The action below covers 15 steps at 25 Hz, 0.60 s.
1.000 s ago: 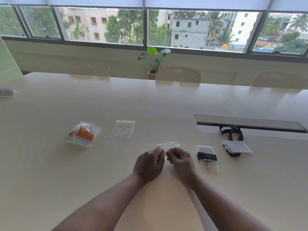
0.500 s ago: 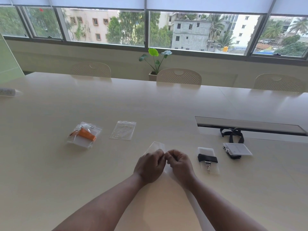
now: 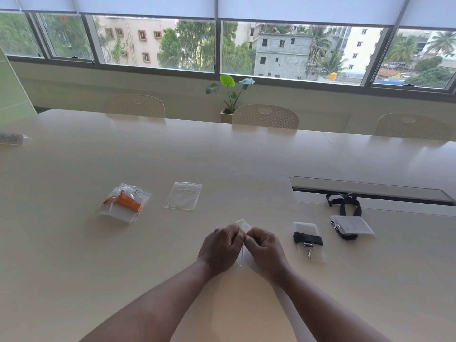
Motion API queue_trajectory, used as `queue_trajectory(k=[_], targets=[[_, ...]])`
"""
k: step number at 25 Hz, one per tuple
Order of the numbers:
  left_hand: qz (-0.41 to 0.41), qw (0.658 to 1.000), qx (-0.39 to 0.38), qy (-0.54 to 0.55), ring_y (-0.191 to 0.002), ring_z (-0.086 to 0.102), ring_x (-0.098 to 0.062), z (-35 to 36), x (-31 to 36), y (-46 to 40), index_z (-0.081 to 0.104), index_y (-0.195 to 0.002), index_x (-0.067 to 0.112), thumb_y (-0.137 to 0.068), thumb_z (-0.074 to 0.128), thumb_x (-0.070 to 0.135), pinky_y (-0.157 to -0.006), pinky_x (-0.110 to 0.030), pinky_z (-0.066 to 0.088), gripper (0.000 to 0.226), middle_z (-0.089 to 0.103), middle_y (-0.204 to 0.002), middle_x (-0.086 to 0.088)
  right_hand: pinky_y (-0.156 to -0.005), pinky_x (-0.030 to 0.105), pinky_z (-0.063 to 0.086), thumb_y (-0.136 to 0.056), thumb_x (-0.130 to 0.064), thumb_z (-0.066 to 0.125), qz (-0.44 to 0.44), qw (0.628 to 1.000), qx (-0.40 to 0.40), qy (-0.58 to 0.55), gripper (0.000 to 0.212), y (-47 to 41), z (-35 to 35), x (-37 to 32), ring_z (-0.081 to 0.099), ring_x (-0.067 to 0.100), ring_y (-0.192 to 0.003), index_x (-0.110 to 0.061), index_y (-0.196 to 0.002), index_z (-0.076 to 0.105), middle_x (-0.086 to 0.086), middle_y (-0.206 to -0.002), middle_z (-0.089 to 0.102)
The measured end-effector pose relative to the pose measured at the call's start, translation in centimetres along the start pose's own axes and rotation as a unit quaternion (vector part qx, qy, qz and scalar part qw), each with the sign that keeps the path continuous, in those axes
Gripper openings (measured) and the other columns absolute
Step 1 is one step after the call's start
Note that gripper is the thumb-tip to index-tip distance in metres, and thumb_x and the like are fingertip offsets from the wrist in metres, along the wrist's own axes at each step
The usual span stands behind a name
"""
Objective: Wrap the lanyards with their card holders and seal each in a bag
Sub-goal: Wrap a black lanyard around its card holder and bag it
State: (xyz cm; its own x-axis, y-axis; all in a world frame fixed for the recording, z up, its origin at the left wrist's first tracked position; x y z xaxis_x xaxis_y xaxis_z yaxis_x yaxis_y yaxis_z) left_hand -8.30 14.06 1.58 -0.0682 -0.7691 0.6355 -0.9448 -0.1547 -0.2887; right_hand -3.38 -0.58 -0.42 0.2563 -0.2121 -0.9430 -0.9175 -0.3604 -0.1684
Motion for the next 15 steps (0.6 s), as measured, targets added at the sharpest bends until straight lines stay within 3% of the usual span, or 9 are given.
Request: queue_trajectory(k=[3, 7, 12, 15], targets=[[0.000, 1.000, -0.008, 0.002, -0.065, 0.053, -0.027, -0.04, -0.02, -0.02, 0.043, -0.077, 0.021, -0.095, 0.039, 0.042, -0.058, -0.039, 0.044, 0.029, 0.056, -0.063, 0.003, -0.052, 0.029, 0.030, -0.078, -0.033, 0.061, 0.015, 1.000, -0.005, -0.001, 0.024, -0.11, -0.03, -0.16, 0.037, 0.007, -0.056, -0.011, -0.070, 0.056, -0.012, -0.057, 0.043], [0.001, 1.000, -0.014, 0.009, -0.062, 0.052, -0.023, -0.05, 0.01, 0.02, 0.045, -0.075, 0.024, -0.094, 0.043, 0.041, -0.057, -0.038, 0.043, 0.025, 0.055, -0.060, 0.005, -0.055, 0.031, 0.033, -0.078, -0.028, 0.058, 0.021, 1.000, -0.015, 0.000, 0.015, -0.19, 0.07, -0.39, 0.039, 0.008, -0.057, -0.014, -0.070, 0.057, -0.010, -0.058, 0.046], [0.006, 1.000, -0.013, 0.009, -0.052, 0.047, -0.012, -0.10, 0.17, 0.21, 0.048, -0.068, 0.042, -0.094, 0.047, 0.043, -0.052, -0.030, 0.032, 0.026, 0.054, -0.055, 0.007, -0.063, 0.036, 0.036, -0.087, -0.046, 0.058, 0.024, 0.998, -0.051, -0.027, 0.040, -0.15, -0.08, -0.66, 0.044, 0.014, -0.067, -0.007, -0.076, 0.060, 0.000, -0.068, 0.051], [0.011, 0.999, -0.025, 0.024, -0.054, 0.051, -0.005, -0.16, 0.14, 0.31, 0.053, -0.070, 0.047, -0.094, 0.043, 0.052, -0.052, -0.026, 0.034, 0.027, 0.059, -0.061, 0.016, -0.063, 0.030, 0.040, -0.090, -0.041, 0.058, 0.033, 0.997, -0.050, -0.044, 0.034, -0.26, -0.23, -0.80, 0.049, 0.008, -0.065, -0.011, -0.076, 0.064, -0.005, -0.068, 0.058]])
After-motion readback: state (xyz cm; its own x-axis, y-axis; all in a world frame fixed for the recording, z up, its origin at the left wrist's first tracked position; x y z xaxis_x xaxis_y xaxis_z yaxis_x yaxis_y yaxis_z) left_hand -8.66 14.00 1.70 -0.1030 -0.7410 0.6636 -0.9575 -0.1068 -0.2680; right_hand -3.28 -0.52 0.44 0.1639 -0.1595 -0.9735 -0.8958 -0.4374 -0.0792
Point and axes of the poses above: each hand's wrist, its own y-axis away from the middle knuckle, its own z-axis out of the palm, x = y × z, the point moved 2 cm from there along -y, towards the middle knuckle
